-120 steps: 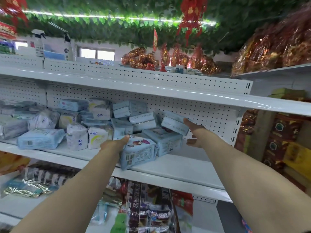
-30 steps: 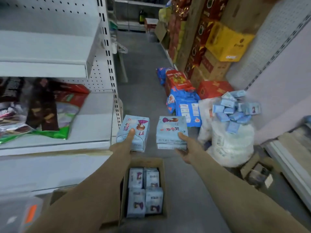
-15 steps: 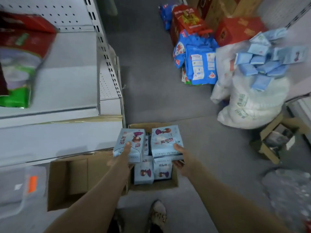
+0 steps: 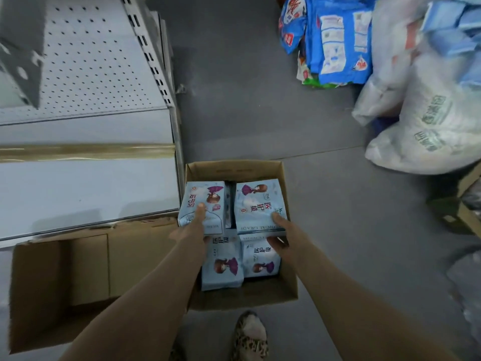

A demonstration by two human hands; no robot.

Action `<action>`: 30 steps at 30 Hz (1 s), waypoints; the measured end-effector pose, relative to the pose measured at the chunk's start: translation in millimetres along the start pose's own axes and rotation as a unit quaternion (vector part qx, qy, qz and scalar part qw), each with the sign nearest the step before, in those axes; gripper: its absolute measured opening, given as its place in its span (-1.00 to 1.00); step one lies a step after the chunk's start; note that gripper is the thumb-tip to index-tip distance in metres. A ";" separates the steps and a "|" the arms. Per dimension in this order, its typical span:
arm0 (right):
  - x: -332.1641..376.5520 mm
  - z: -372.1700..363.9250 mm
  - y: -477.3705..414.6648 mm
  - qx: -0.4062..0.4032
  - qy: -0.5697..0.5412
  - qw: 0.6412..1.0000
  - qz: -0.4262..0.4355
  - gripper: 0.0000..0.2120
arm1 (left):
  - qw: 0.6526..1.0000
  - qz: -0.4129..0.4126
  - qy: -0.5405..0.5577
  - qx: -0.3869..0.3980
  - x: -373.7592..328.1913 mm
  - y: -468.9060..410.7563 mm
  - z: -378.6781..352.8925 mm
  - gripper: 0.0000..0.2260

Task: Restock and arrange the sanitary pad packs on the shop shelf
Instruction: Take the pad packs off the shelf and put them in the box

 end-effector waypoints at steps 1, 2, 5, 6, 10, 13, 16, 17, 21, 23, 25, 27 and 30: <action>-1.4 -1.0 -10.2 0.001 -0.003 1.000 0.000 -0.54 | 1.000 0.007 0.007 -0.008 3.9 -11.4 -3.2 -0.29; -2.8 -2.4 -19.4 0.003 -0.007 1.000 0.002 -0.53 | 1.000 0.013 0.015 -0.010 7.1 -20.6 -6.9 -0.18; -4.5 -7.1 -38.9 0.014 -0.016 1.000 0.008 -0.57 | 1.000 0.010 0.011 -0.024 33.7 -85.4 -3.2 0.07; -4.9 -8.2 -43.8 0.019 -0.019 1.000 0.009 -0.62 | 0.999 0.001 0.007 -0.041 44.4 -112.6 -1.9 0.10; -9.4 -11.6 -57.6 0.032 0.005 0.999 0.005 -0.78 | 0.997 0.005 -0.023 -0.068 33.7 -76.4 -19.7 0.09; -14.4 -11.0 -63.8 0.002 0.074 0.997 0.019 -0.67 | 0.995 0.025 -0.075 -0.057 36.1 -61.5 -21.8 -0.06; -11.6 -9.1 -53.1 -0.035 0.139 0.989 0.021 -0.63 | 0.990 0.061 -0.124 -0.042 37.6 -66.3 -13.4 0.10; -8.1 -9.1 -43.4 -0.037 0.156 0.987 0.015 -0.71 | 0.988 0.069 -0.132 -0.048 33.7 -61.6 -11.4 0.06; 15.0 -11.5 -1.0 -0.066 0.249 0.966 0.027 -0.88 | 0.985 0.010 -0.170 -0.028 -9.8 2.3 -18.2 -0.26; 30.1 -17.7 30.2 -0.069 0.294 0.951 0.063 -0.81 | 0.980 -0.036 -0.198 -0.007 -36.1 36.4 -24.0 -0.43; 45.8 -23.3 64.0 -0.057 0.328 0.938 0.096 -0.84 | 0.967 -0.090 -0.236 0.021 -65.1 72.3 -32.5 -0.47; 63.1 -28.3 103.8 -0.039 0.351 0.926 0.133 -0.87 | 0.946 -0.145 -0.287 0.048 -97.6 117.7 -43.0 -0.43; 99.5 -32.1 164.5 -0.034 0.412 0.884 0.220 -0.79 | 0.917 -0.214 -0.329 0.068 -146.7 191.2 -57.1 -0.34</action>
Point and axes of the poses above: each hand's wrist, its own y-axis away from the middle knuckle, its own z-axis out of the back of the hand, x = y × z, the point moved 1 cm from there along -y, towards the middle knuckle, and after that the axes turned 10 degrees about y, right-handed, at the moved point
